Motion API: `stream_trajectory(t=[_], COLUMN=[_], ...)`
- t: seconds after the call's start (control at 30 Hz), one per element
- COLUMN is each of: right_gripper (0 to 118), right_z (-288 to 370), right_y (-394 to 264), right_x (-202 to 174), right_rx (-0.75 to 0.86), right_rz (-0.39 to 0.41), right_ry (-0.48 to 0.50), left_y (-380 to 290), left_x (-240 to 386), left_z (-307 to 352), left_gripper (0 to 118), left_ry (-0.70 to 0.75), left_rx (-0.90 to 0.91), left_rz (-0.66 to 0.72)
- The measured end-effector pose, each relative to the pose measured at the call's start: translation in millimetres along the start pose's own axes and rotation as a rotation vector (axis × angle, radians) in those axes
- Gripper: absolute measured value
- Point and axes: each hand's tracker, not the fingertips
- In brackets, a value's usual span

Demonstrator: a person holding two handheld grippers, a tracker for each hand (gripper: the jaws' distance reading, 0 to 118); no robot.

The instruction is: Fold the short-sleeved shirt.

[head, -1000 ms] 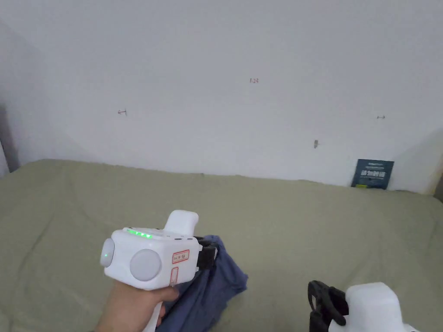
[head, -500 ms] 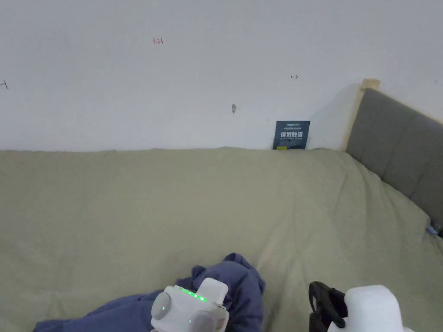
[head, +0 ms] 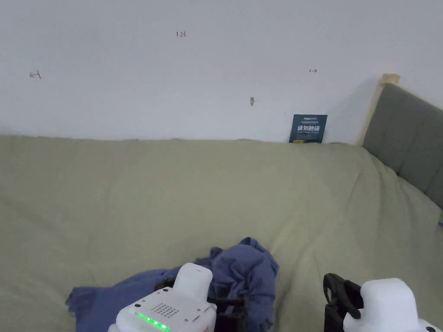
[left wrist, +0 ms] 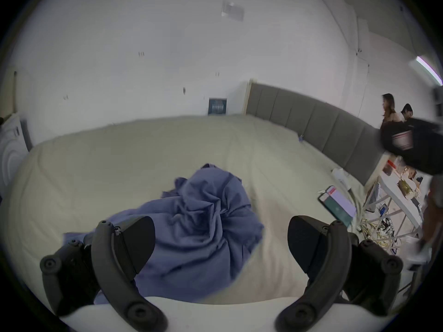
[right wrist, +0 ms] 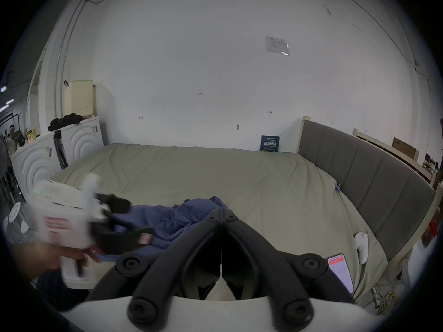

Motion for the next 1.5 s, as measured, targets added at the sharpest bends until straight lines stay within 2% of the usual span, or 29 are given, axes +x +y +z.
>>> stream_trajectory(t=[0.1, 0.2, 0.23, 0.27, 0.3, 0.33, 0.37, 0.43, 0.47, 0.67, 0.87, 0.97, 1.07, 1.1, 1.23, 1.27, 1.33, 1.37, 1.5], right_gripper=[0, 0, 0, 0, 0, 0, 0, 0, 0, 0, 0, 0, 0, 0, 0, 0, 0, 0, 0], right_z=[15.1, 26.4, 30.7, 33.1, 36.2, 38.9, 40.5, 41.8, 42.4, 50.9, 45.6, 37.2, 25.0, 19.9, -0.1, -4.4, -13.6, -17.4, -25.5], right_y=[-7.8, -17.0, -22.3, -26.5, -31.7, -36.0, -37.6, -40.4, -40.2, -37.5, -42.3, -46.2, -50.8, -52.6, -61.8, -64.5, -70.2, -72.5, -79.6], right_x=[-17.4, -37.9, -45.6, -53.2, -62.9, -70.0, -75.2, -85.5, -89.6, -103.4, -98.0, -93.7, -88.9, -87.1, -78.5, -77.3, -73.7, -72.1, -65.7], right_rx=[0.006, 0.011, 0.015, 0.011, 0.010, 0.019, 0.020, 0.021, 0.019, 0.003, -0.027, -0.046, -0.067, -0.076, -0.108, -0.118, -0.140, -0.147, -0.166], right_rz=[0.011, 0.010, 0.010, 0.017, 0.033, 0.037, 0.031, 0.005, 0.006, 0.050, 0.063, 0.066, 0.074, 0.077, 0.067, 0.072, 0.080, 0.077, 0.050], right_ry=[0.014, 0.031, 0.048, 0.054, 0.046, 0.043, 0.046, 0.063, 0.071, 0.097, 0.108, 0.104, 0.104, 0.100, 0.102, 0.102, 0.100, 0.098, 0.090], left_y=[-18.9, -44.4, -57.0, -67.9, -78.6, -87.5, -95.4, -106.3, -109.2, -92.6, -52.4, -36.5, -24.7, -19.7, 0.7, 4.5, 8.8, 8.4, 5.7], left_x=[-2.3, -13.0, -22.1, -28.1, -33.6, -38.1, -42.6, -63.3, -70.1, -121.0, -202.6, -258.3, -287.4, -296.9, -322.1, -325.4, -328.6, -331.1, -331.7], left_z=[77.3, 140.2, 155.7, 171.7, 186.8, 195.8, 200.9, 212.3, 216.0, 194.6, 114.7, 63.2, 24.9, 10.9, -34.0, -41.0, -53.5, -60.9, -82.3], left_gripper=[112, 111, 106, 92, 51, 3, 0, 0, 0, 0, 0, 0, 0, 0, 0, 5, 77, 103, 104], left_ry=[0.096, 0.153, 0.149, 0.138, 0.146, 0.210, 0.284, 0.224, 0.242, 0.277, 0.303, 0.223, 0.227, 0.245, 0.288, 0.306, 0.352, 0.353, 0.362], left_rx=[0.070, 0.072, 0.059, 0.058, 0.056, 0.015, -0.037, -0.050, -0.039, -0.096, -0.322, -0.433, -0.479, -0.492, -0.517, -0.521, -0.543, -0.558, -0.601], left_rz=[-0.016, 0.039, 0.078, 0.099, 0.097, 0.094, 0.064, 0.144, 0.184, 0.245, 0.344, 0.538, 0.703, 0.723, 0.663, 0.660, 0.671, 0.676, 0.689])
